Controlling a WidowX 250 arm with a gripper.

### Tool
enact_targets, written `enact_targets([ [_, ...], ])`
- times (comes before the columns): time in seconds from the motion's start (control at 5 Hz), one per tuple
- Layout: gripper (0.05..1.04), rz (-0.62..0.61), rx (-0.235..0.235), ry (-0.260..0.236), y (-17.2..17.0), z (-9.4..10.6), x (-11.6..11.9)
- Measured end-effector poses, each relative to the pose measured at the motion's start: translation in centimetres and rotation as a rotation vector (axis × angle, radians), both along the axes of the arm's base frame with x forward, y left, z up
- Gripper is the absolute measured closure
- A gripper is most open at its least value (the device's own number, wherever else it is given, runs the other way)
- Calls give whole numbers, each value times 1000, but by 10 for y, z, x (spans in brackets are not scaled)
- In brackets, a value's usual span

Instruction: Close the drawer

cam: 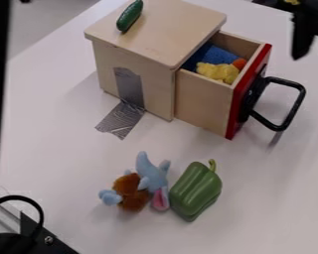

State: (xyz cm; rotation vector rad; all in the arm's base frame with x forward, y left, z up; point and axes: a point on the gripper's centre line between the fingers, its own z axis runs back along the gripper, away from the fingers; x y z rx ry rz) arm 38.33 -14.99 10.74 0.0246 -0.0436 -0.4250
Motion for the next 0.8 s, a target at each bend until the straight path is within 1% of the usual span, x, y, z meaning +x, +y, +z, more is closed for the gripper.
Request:
enact_targets([
  [0.2, 87, -37, 28, 27, -21, -28, 1],
  [0.4, 87, -1, 78, 67, -17, -55, -4],
  [0.6, 87, 36, 106, 103, -3, -68, -10],
  [0.8, 87, 36, 134, 93, 3, -70, -11],
])
